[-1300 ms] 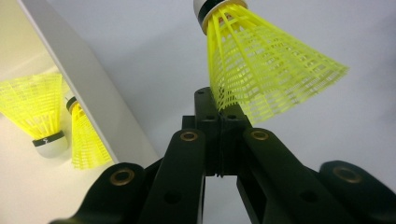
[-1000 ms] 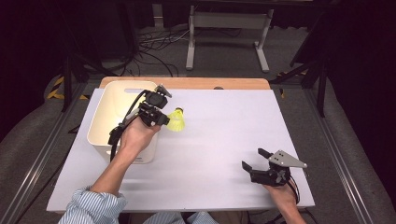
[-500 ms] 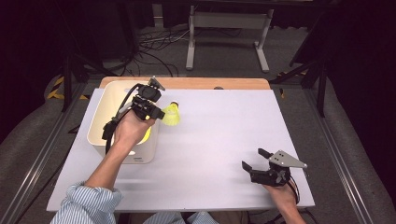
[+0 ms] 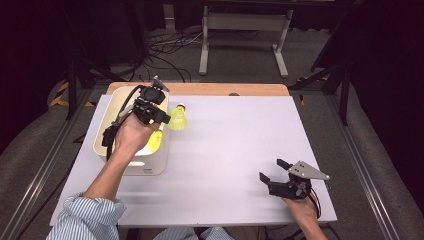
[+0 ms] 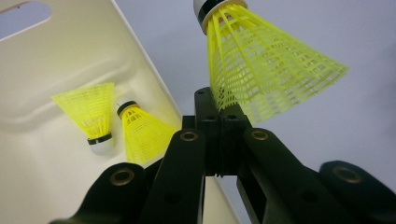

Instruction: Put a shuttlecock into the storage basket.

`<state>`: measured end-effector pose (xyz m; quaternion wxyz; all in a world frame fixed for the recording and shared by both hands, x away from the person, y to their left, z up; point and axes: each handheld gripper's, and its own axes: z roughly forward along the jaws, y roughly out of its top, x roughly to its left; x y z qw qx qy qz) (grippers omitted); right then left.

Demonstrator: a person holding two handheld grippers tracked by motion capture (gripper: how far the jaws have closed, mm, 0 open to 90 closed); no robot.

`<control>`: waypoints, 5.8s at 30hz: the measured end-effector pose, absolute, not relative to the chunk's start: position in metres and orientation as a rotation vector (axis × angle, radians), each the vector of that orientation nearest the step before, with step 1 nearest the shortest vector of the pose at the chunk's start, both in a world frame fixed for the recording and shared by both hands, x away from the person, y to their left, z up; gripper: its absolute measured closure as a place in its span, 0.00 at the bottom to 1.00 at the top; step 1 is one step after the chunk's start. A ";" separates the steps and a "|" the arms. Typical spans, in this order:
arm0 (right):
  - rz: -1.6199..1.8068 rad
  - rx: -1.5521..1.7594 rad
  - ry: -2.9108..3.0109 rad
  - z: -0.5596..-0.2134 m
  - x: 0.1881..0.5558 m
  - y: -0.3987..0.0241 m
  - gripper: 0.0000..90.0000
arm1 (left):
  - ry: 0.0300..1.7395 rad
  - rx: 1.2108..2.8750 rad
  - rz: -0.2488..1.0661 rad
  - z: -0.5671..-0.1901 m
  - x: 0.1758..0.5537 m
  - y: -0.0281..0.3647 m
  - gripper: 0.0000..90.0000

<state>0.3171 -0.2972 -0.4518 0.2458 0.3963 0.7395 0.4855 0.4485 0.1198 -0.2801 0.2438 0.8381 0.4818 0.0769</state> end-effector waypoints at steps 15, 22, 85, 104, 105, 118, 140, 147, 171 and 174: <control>1.330 1.088 2.015 -0.452 0.317 -0.297 0.17 | 1.342 2.245 0.210 -0.271 0.450 0.139 1.00; 1.332 1.088 2.016 -0.452 0.317 -0.297 0.17 | 1.353 2.229 0.209 -0.269 0.451 0.146 1.00; 1.333 1.068 2.012 -0.450 0.315 -0.297 0.17 | 1.549 2.173 0.256 -0.312 0.469 0.207 1.00; 1.336 1.074 2.014 -0.450 0.315 -0.296 0.17 | 1.597 2.250 0.277 -0.335 0.477 0.205 0.99; 1.335 1.073 2.014 -0.450 0.315 -0.296 0.17 | 1.595 2.256 0.276 -0.336 0.478 0.205 0.99; 1.336 1.067 2.014 -0.450 0.315 -0.297 0.17 | 1.592 2.305 0.255 -0.346 0.481 0.199 0.99; 1.334 1.063 2.020 -0.450 0.316 -0.296 0.17 | 1.571 2.314 0.182 -0.344 0.477 0.192 0.57; 1.335 1.064 2.022 -0.450 0.316 -0.295 0.17 | 1.542 2.312 0.189 -0.337 0.476 0.188 0.49; 1.335 1.057 2.023 -0.450 0.316 -0.295 0.17 | 1.536 2.255 0.215 -0.321 0.470 0.195 0.40; 1.337 1.057 2.022 -0.450 0.316 -0.295 0.17 | 1.539 2.246 0.223 -0.318 0.468 0.197 0.39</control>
